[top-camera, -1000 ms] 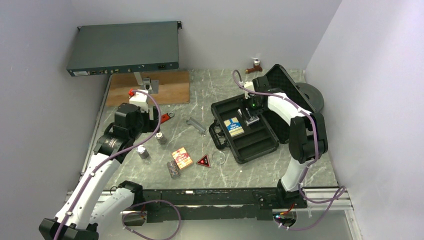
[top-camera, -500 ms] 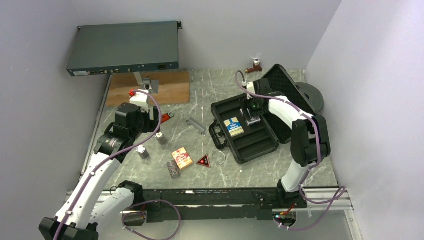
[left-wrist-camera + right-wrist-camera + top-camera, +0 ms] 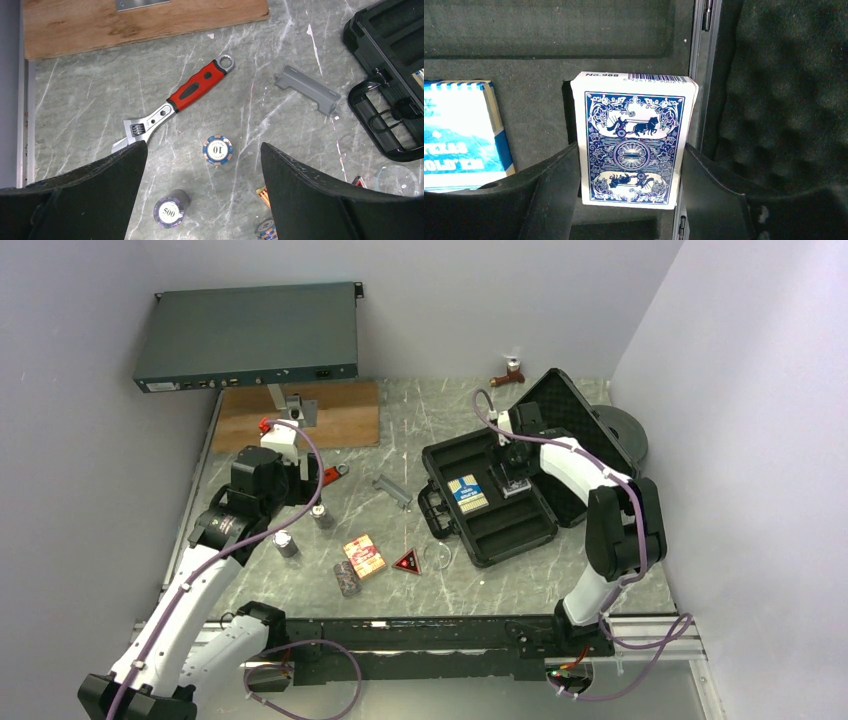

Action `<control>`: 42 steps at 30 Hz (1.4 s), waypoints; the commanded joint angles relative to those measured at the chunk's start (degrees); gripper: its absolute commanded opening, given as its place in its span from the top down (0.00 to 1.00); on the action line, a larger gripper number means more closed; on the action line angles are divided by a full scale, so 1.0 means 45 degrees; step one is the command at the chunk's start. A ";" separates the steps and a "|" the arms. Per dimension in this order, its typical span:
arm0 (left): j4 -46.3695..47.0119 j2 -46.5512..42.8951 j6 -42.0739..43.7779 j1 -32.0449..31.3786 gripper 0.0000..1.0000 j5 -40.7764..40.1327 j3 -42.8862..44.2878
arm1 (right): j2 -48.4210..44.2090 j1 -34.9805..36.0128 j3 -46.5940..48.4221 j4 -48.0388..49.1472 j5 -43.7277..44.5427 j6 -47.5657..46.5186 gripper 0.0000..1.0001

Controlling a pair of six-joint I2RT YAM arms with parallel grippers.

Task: Pack up texas hold em set

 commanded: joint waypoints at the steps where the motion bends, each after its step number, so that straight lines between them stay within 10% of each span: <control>1: 0.0241 -0.0078 -0.0059 -0.0077 0.10 0.0036 0.0237 | -0.0942 0.0424 -0.0338 -0.0397 0.0647 -0.0312 0.13; 3: 0.0242 -0.0100 -0.0049 -0.0096 0.10 -0.0053 0.0223 | -0.1189 0.0508 -0.0355 -0.0222 0.0528 -0.0289 0.00; 16: 0.0217 -0.0127 -0.0010 -0.0117 0.10 -0.0265 0.0237 | -0.2811 0.0624 -0.0198 0.1592 -0.0208 0.1402 0.00; 33: 0.0193 -0.0162 0.0039 -0.0117 0.10 -0.0423 0.0257 | -0.3830 -0.1175 -0.1489 0.3651 0.1354 0.8640 0.00; 42: 0.0180 -0.0263 0.0057 -0.0117 0.10 -0.0482 0.0257 | -0.2732 -0.1231 -0.1249 0.3999 0.1688 1.0289 0.27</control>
